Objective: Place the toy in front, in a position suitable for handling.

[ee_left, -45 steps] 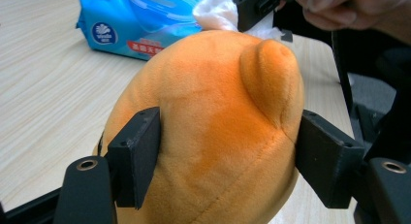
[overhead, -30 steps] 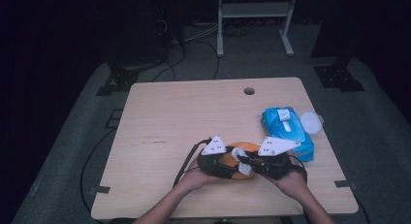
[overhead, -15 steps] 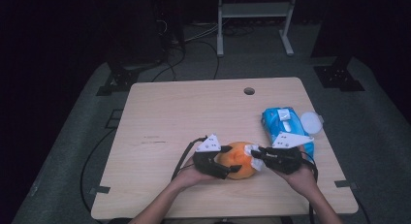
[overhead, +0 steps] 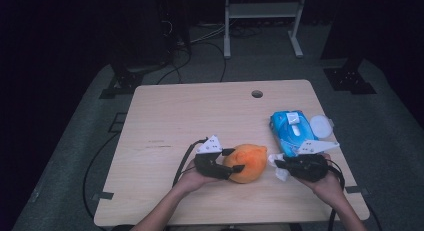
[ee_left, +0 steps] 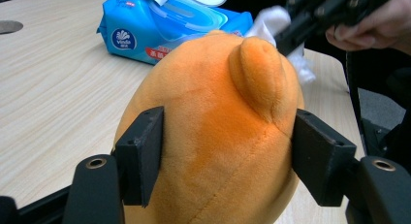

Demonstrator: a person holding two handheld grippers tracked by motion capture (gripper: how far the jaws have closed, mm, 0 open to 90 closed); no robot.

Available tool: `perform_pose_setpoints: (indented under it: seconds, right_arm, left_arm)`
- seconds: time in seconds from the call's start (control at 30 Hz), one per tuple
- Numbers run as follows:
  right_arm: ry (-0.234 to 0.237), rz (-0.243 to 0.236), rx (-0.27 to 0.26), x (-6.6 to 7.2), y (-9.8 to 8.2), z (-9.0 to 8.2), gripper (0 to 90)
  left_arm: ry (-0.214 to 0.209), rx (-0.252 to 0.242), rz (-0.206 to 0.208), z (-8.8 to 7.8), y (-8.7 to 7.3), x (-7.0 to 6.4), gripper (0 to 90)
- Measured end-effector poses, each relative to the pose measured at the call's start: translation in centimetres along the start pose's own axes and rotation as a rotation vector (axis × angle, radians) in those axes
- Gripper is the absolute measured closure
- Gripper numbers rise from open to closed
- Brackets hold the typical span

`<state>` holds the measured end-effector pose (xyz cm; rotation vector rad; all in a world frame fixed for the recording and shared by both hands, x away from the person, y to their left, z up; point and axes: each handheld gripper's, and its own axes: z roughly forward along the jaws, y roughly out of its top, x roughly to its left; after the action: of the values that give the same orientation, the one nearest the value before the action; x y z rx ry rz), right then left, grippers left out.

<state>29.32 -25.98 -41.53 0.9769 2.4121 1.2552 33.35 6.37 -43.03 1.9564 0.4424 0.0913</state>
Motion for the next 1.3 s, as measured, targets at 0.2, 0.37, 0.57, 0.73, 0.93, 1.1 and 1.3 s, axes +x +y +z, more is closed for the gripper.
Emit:
perform_pose_setpoints:
  seconds: [0.2,0.37,0.57,0.73,0.93,1.1,1.3]
  right_arm:
    - [-0.017,0.023,0.056,-0.7,-1.8,-0.9,69.4]
    - [-0.014,0.011,0.08,-0.4,-2.1,-1.1,60.4]
    - [-0.002,-0.005,0.078,0.0,-1.8,-1.1,52.9]
    - [0.014,-0.003,0.041,0.2,-1.3,-1.3,53.3]
    - [0.062,-0.034,-0.043,1.7,1.0,-0.9,55.9]
    - [0.103,-0.062,-0.092,2.9,3.2,0.4,60.1]
    - [0.129,-0.028,-0.088,2.7,4.3,2.5,66.7]
  left_arm:
    - [-0.005,0.009,0.003,0.0,0.0,-0.1,32.2]
    - [-0.015,0.017,0.016,0.1,0.0,-0.3,31.4]
    - [-0.02,0.025,0.017,0.1,0.0,-0.4,30.8]
    - [-0.024,0.027,0.02,0.1,-0.1,-0.5,30.5]
    - [-0.021,0.034,0.039,0.4,0.0,-0.9,30.1]
    - [-0.027,0.043,0.07,0.6,0.0,-1.3,29.4]
    - [-0.063,0.075,0.148,0.8,0.0,-2.0,26.9]
